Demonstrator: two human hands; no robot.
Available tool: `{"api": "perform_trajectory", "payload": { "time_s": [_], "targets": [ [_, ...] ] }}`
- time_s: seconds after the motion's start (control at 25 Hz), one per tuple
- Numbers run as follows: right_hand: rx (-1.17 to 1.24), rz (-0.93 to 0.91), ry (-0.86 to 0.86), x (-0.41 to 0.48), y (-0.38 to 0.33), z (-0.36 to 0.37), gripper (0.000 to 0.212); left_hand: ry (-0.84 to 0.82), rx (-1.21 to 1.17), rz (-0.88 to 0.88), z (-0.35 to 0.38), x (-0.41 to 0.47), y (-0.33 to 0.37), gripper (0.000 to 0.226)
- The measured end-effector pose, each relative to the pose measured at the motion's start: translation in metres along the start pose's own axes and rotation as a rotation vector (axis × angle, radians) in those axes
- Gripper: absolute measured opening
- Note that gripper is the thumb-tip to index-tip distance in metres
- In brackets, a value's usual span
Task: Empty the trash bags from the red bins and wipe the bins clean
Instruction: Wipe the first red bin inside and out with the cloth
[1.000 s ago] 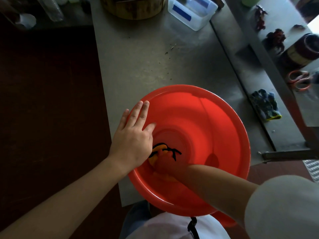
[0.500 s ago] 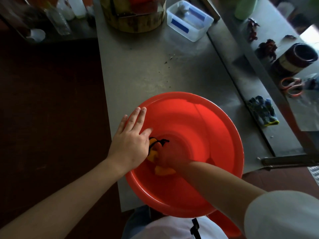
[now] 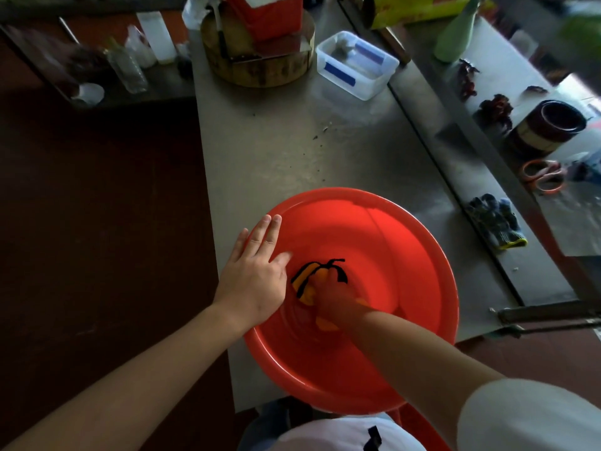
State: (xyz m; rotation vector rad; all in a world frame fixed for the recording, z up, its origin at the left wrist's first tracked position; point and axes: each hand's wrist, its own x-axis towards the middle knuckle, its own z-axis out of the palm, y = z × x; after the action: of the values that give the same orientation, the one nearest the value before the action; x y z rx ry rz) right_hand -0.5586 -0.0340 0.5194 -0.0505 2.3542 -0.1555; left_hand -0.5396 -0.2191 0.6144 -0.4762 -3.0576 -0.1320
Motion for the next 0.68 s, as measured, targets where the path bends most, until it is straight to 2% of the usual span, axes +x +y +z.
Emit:
{"api": "perform_trajectory", "payload": {
  "time_s": [0.12,0.2,0.4,0.52,0.56,0.68],
  "targets": [
    [0.050,-0.040,-0.050,0.006,-0.034,0.020,0.069,0.009,0.010,0.005,0.002,-0.001,-0.001,0.044],
    [0.077,-0.005,-0.062,0.016,-0.046,0.031,0.077,0.015,0.005,0.009,0.004,0.000,-0.002,0.044],
    [0.032,0.023,0.021,0.046,-0.038,0.035,0.057,0.033,0.006,0.022,0.005,-0.001,-0.004,0.042],
    [-0.054,0.072,0.127,0.062,0.001,0.018,0.044,0.033,0.014,0.030,0.005,-0.001,-0.004,0.040],
    [-0.041,0.102,0.109,0.061,0.013,0.012,0.038,0.028,0.012,0.025,0.005,0.000,-0.004,0.041],
    [-0.051,0.087,0.118,0.052,0.042,0.015,0.039,0.008,0.018,0.008,0.005,0.001,-0.002,0.046]
  ]
}}
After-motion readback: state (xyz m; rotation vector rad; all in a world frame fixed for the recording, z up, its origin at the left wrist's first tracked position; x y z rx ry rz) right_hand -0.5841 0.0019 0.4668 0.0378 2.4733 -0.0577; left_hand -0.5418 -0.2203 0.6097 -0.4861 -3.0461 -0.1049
